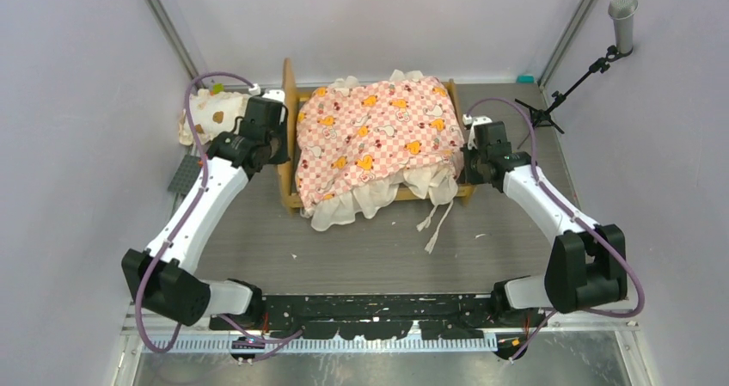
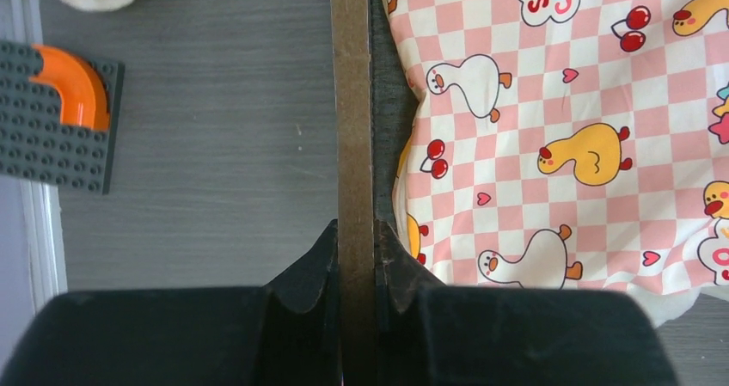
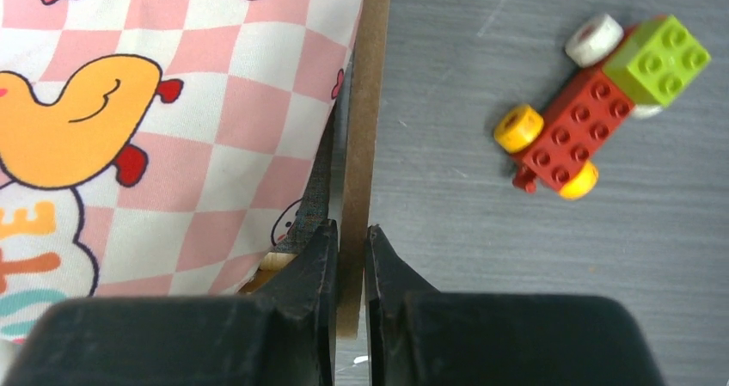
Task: Set up the pet bed
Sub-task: Move the bed frame to the center of the board, then cross the ropes on the bed frame.
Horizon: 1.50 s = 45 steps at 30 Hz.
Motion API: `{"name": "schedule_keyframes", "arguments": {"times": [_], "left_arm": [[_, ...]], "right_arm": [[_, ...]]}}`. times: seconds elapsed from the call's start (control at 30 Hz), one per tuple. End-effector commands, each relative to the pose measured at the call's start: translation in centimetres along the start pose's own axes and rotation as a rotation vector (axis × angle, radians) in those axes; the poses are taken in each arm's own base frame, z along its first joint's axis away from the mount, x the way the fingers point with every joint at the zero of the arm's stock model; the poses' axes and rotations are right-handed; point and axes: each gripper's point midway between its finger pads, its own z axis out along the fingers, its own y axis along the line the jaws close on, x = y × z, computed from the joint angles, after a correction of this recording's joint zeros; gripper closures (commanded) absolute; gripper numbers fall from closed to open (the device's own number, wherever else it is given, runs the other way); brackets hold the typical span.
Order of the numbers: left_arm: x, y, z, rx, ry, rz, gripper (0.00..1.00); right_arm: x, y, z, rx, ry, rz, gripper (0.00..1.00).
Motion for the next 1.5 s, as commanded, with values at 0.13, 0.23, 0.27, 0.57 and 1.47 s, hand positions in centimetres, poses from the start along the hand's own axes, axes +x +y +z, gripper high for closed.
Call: {"name": "schedule_keyframes", "arguments": {"times": [0.13,0.23,0.27,0.57,1.47], "left_arm": [[4.3,-2.7,-5.2,0.194,0.054,-0.027,0.87],[3.3,-1.4,-5.1,0.119,0.004,-0.018,0.78],[2.9,-1.0,-5.1,0.097,-0.005,-0.012,0.77],[0.3,-0.7,-4.8,0.059,-0.035,0.019,0.49],[0.5,3.4,-18.8,0.165,-0.501,-0.16,0.32]], "right_arm": [[-9.1,2.2,0.4,-0.143,-0.171,-0.153,0.76],[-10.7,1.6,-1.2,-0.107,-0.223,-0.096,0.65],[-11.0,0.9,-1.7,-0.065,-0.239,-0.066,0.58],[-11.0,-2.1,-8.6,0.069,-0.378,0.156,0.3],[-5.5,39.5,-11.5,-0.723,-0.24,-0.208,0.35]]}}
